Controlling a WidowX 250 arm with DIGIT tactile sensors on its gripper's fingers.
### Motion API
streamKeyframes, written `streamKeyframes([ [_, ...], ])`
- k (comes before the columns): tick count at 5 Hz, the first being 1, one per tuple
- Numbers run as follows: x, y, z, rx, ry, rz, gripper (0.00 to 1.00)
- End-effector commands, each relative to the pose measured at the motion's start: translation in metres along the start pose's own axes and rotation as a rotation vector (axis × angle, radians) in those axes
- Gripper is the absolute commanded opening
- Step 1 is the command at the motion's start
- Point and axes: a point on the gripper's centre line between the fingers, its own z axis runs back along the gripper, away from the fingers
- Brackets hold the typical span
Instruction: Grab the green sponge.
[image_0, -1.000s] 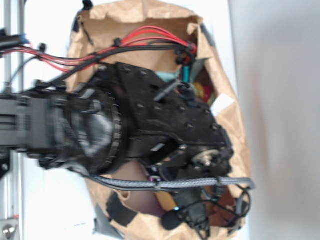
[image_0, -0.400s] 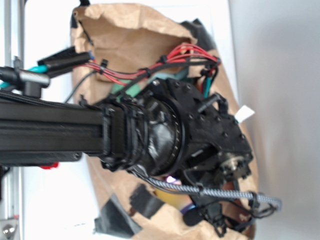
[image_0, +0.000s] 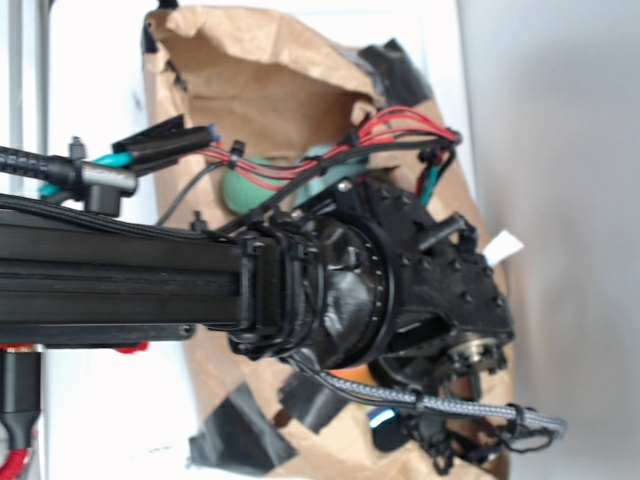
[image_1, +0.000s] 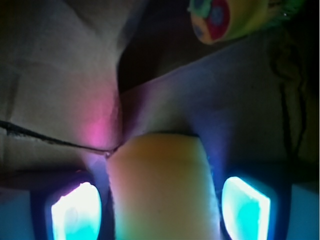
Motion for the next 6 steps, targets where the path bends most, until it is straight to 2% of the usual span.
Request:
streamKeyframes([
  [1, 0.026, 0.013, 0.01, 0.112, -0.17, -0.048, 0.89],
  [2, 0.025, 0.013, 0.021, 0.104, -0.211, -0.073, 0.0],
  [4, 0.025, 0.013, 0.033, 0.073, -0.227, -0.086, 0.0],
  [5, 0.02, 0.022, 0.05, 0.072, -0.244, -0.075, 0.0],
  [6, 0.011, 0.045, 0.077, 0.078, -0.265, -0.047, 0.0],
])
